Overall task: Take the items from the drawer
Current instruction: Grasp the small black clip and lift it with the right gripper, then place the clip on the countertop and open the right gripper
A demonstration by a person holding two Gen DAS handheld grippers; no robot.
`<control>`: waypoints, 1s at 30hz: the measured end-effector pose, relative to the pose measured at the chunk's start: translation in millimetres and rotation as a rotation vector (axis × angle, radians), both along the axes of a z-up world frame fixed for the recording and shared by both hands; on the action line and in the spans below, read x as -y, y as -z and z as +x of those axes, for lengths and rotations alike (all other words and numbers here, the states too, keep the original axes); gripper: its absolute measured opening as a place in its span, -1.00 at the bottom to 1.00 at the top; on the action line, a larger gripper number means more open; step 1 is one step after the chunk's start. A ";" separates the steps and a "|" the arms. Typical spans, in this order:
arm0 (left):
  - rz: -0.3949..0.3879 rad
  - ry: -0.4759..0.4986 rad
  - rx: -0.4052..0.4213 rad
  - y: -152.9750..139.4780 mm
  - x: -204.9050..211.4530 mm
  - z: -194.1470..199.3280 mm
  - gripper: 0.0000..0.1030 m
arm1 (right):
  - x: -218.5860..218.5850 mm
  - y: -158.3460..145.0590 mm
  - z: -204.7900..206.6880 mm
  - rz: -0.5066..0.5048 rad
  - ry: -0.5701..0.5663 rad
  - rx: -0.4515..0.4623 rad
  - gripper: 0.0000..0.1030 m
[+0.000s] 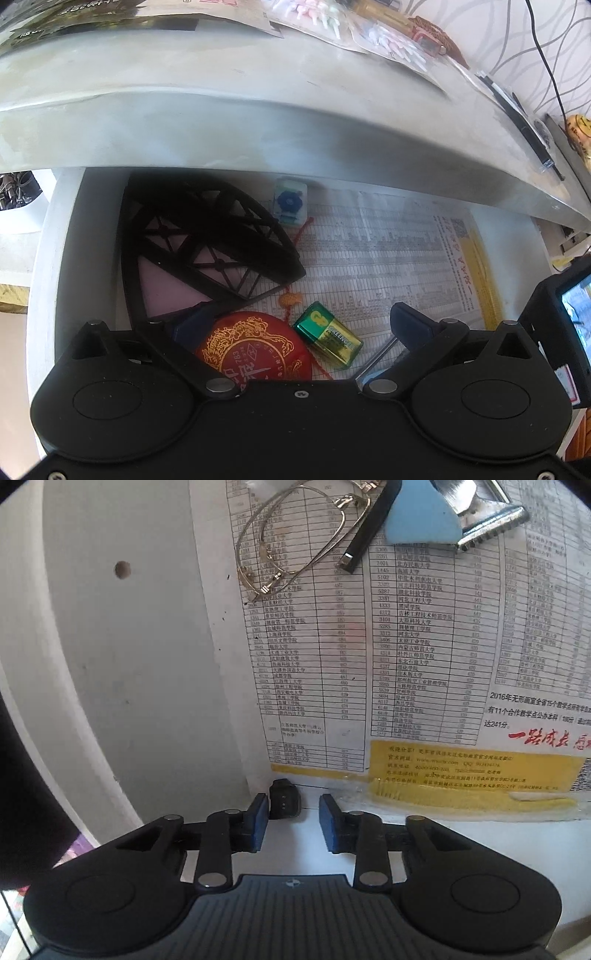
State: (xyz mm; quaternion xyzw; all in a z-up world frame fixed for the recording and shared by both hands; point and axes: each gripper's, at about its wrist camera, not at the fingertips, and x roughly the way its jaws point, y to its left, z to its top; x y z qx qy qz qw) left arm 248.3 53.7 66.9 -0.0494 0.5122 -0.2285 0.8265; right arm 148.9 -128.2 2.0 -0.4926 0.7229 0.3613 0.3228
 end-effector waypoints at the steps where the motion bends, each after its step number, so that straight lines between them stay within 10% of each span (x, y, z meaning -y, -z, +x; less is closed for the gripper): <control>1: -0.001 0.000 0.000 0.0 -0.2 0.1 1.00 | 0.1 0.2 -1.6 0.002 0.005 -0.001 -0.65; 9: -0.002 0.000 -0.001 -0.2 -1.1 0.5 1.00 | 13.1 -49.3 8.9 0.156 0.135 0.182 -0.65; 19: 0.001 0.004 0.001 -1.2 0.5 0.1 1.00 | 68.0 -212.6 75.2 0.591 0.562 0.810 -0.73; 30: 0.003 0.003 0.001 -0.6 0.2 -0.1 1.00 | 122.9 -196.2 100.6 0.499 0.672 0.913 -0.73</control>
